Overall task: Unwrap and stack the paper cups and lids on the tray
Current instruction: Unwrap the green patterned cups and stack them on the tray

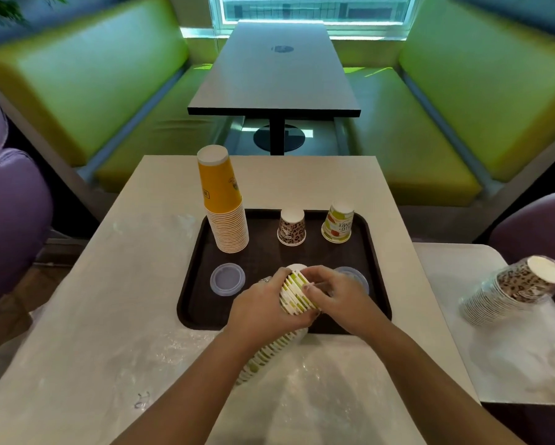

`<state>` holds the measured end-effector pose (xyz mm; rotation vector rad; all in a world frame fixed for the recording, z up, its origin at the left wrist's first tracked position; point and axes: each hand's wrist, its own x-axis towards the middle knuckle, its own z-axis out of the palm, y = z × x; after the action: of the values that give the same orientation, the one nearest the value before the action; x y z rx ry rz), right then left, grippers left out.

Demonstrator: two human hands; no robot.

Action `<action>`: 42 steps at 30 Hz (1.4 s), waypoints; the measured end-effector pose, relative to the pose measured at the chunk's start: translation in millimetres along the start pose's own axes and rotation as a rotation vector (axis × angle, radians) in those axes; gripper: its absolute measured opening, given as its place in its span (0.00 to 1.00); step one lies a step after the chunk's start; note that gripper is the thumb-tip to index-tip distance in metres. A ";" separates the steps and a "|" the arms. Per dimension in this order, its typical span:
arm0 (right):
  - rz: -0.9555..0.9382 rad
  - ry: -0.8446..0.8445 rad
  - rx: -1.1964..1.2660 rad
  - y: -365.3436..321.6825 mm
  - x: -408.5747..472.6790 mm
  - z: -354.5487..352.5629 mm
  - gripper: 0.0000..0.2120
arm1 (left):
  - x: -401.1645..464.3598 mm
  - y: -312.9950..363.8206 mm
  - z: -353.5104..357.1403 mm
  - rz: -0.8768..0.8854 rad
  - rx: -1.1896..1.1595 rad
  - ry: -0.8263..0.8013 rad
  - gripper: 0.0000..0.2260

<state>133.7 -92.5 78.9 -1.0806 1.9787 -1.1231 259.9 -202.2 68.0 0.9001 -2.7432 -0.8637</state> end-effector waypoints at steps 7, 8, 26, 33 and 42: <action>-0.243 0.126 -0.343 -2.8 4.7 -2.6 0.07 | 4.5 -6.1 -0.4 -0.009 -0.016 0.002 0.32; -0.241 0.143 -0.320 -2.5 4.4 -2.7 0.07 | 6.1 -4.6 -1.9 -0.005 -0.031 0.002 0.31; -0.453 0.262 -0.785 27.2 38.2 -27.5 0.40 | 19.1 6.2 -9.9 -0.041 -0.242 -0.026 0.26; -0.141 0.565 -0.164 31.5 105.2 -60.5 0.36 | 21.8 3.2 -5.1 -0.105 -0.250 -0.045 0.31; 0.053 0.499 0.004 66.4 165.9 -66.4 0.34 | 28.3 -4.7 0.7 -0.126 -0.264 -0.034 0.27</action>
<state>-22.5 -191.1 31.7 -0.7888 2.3613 -1.4729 239.0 -221.3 63.3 1.0193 -2.5389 -1.2393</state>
